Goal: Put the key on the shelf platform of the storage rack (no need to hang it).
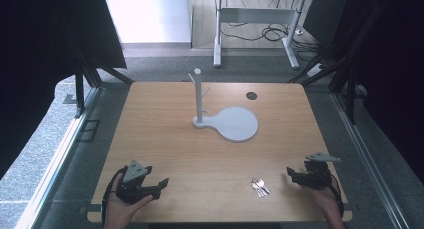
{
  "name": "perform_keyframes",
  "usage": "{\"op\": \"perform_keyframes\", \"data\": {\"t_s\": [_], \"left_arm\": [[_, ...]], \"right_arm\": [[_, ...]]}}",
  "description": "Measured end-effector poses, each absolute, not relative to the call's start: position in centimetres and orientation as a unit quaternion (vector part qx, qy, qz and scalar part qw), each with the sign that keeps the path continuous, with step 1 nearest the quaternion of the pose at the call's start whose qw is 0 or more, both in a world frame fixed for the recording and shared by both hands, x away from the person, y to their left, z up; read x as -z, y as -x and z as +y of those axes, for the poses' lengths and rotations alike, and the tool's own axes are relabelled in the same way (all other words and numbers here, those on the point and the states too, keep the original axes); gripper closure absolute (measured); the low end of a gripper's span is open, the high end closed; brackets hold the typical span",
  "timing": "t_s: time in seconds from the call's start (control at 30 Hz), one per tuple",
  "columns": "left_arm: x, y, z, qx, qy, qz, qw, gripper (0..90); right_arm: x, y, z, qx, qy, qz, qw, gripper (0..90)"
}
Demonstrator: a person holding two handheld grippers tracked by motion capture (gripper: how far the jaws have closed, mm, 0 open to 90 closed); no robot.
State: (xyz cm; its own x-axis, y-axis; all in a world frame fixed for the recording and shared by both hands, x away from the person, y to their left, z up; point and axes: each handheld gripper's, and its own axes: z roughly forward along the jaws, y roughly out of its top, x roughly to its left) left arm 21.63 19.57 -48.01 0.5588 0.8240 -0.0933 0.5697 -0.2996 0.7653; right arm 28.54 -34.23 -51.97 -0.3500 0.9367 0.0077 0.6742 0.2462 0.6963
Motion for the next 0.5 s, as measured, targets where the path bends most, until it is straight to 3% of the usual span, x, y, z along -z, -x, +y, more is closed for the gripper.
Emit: {"op": "perform_keyframes", "data": {"t_s": [0.5], "left_arm": [[47.94, -21.55, 19.48, -0.161, -0.792, 0.439, 0.393, 27.4]], "right_arm": [[51.82, -28.59, -33.99, -0.303, -0.511, 0.778, 0.206, 26.5]]}}
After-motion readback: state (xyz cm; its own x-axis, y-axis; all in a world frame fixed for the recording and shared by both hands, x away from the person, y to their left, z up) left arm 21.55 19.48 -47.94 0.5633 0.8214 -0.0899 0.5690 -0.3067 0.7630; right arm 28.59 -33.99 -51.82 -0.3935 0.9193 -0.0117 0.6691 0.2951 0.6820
